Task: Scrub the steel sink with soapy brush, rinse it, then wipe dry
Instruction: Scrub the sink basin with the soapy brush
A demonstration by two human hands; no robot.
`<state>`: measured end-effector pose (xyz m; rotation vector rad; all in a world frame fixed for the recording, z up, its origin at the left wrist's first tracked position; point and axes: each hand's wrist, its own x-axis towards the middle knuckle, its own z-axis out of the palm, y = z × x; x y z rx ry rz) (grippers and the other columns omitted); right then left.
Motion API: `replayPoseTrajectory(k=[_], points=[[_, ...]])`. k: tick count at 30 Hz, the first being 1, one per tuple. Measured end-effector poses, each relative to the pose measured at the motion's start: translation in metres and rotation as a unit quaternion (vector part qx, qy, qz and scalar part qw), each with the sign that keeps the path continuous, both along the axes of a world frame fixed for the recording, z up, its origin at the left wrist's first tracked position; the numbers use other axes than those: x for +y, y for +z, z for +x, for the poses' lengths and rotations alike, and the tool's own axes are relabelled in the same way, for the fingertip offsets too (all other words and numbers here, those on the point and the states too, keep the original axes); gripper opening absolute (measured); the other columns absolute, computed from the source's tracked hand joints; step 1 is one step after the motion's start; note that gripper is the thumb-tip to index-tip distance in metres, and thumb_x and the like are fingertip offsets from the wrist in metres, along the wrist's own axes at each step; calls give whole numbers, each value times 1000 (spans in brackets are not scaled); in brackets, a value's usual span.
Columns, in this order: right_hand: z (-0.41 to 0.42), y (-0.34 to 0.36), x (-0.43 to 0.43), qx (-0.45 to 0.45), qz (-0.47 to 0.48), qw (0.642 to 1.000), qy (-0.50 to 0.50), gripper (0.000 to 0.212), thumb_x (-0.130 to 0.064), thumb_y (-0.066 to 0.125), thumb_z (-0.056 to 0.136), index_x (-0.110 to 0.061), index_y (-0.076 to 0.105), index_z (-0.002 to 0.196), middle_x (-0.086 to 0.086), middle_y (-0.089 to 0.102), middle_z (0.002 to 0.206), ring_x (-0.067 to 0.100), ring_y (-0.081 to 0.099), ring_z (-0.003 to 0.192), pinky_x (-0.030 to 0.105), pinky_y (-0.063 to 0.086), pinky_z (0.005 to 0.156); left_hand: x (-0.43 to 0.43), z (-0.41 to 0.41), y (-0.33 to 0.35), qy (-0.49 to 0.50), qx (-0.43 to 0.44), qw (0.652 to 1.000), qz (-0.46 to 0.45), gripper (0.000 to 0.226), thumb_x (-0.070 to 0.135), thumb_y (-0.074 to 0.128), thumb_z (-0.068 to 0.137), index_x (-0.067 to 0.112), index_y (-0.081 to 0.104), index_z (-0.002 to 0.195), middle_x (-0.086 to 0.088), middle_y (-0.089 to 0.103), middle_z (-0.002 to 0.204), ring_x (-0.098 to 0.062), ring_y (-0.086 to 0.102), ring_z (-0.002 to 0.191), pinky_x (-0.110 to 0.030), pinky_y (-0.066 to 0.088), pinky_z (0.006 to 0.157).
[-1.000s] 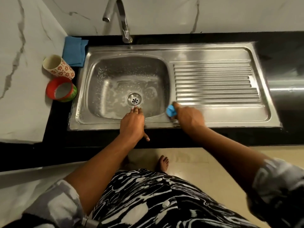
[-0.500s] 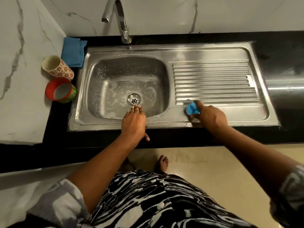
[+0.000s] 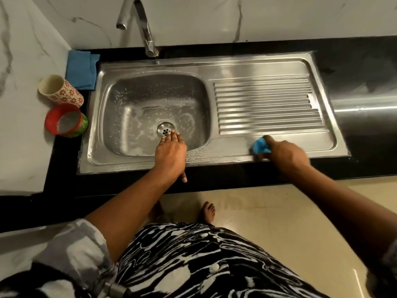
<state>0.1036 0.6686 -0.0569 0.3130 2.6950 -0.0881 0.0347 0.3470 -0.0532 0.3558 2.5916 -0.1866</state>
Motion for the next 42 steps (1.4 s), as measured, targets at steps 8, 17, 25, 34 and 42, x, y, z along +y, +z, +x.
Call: replayPoseTrajectory(k=[8,17,25,34,42], points=[[-25,-15,-96,3,-135,991,7,54,-46,64,96,-33,42,144,14,70,114,36,68,101,40,49,77,-4,3,-7,11,18,1000,12,149,37,104,58,-4,9,165,-22,12,174,-32,16,162,-42,21,132],[3,-9,-69,-11,-73,997,35,54,-40,61,99,-40,33,145,11,70,104,32,69,89,41,53,70,-5,0,-11,12,21,1000,14,143,36,101,65,-4,7,165,-22,8,174,-32,14,163,-43,20,132],[10,-7,-82,17,-58,998,26,56,-46,61,98,-39,32,145,10,69,96,31,69,81,40,53,64,-13,4,-7,10,9,999,38,170,56,103,37,-1,8,166,-20,10,175,-31,15,163,-42,21,132],[-52,-17,-256,13,-142,975,173,46,-44,53,101,-34,38,143,13,71,114,37,69,103,43,53,82,-106,24,10,177,52,977,108,163,72,95,48,4,8,168,-17,11,176,-29,18,162,-41,24,130],[-106,-7,-334,53,-256,949,177,63,-58,63,93,-30,46,147,11,70,124,37,66,112,42,51,85,-262,30,22,258,153,948,103,142,79,80,69,5,12,168,-15,16,175,-28,17,162,-40,20,130]])
